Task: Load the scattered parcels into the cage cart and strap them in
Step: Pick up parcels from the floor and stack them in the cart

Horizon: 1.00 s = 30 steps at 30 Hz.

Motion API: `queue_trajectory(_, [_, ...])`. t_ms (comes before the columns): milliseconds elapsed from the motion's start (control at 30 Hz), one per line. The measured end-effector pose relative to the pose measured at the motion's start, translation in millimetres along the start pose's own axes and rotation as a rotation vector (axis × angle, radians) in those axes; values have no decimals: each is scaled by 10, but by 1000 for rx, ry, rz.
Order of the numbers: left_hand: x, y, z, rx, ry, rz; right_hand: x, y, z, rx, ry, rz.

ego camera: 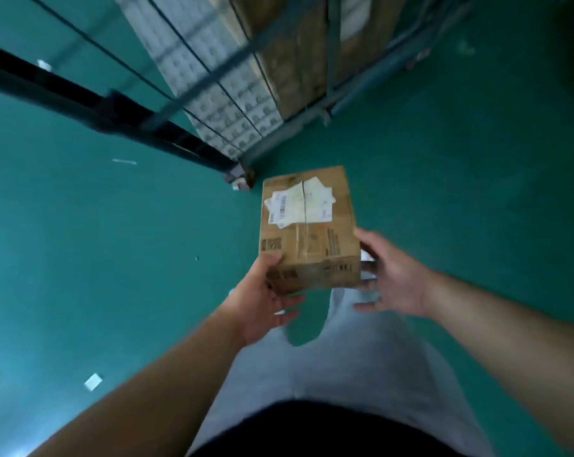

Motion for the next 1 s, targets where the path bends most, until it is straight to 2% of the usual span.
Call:
queue_trajectory(167, [811, -806, -176, -107, 70, 61, -1284, -465, 79, 63, -341, -51])
queue_trajectory(300, [1946, -1274, -333, -194, 60, 28, -2538, -367, 7, 110, -419, -76])
queue_trajectory(433, [3113, -1691, -309, -306, -73, -44, -3796, -168, -205, 186, -502, -47])
queue_trajectory(533, [3712, -1963, -330, -379, -171, -51, -4500, -164, -245, 241, -542, -31])
queue_trajectory(767, [4351, -2234, -896, -512, -338, 1, -5518, -281, 206, 365, -589, -37])
queue_trajectory(1000, [4772, -2254, -1881, -563, -345, -17, -6151, 59, 946, 466, -487, -55])
Point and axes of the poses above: each hand's wrist, its own y-axis towards the middle knuckle, its own x-axis out of the back of the hand, z = x × y, the point moved 3 cm from there along y, towards the middle knuckle, and after that the axes turned 4 degrees about -x, right-handed, at the moved point
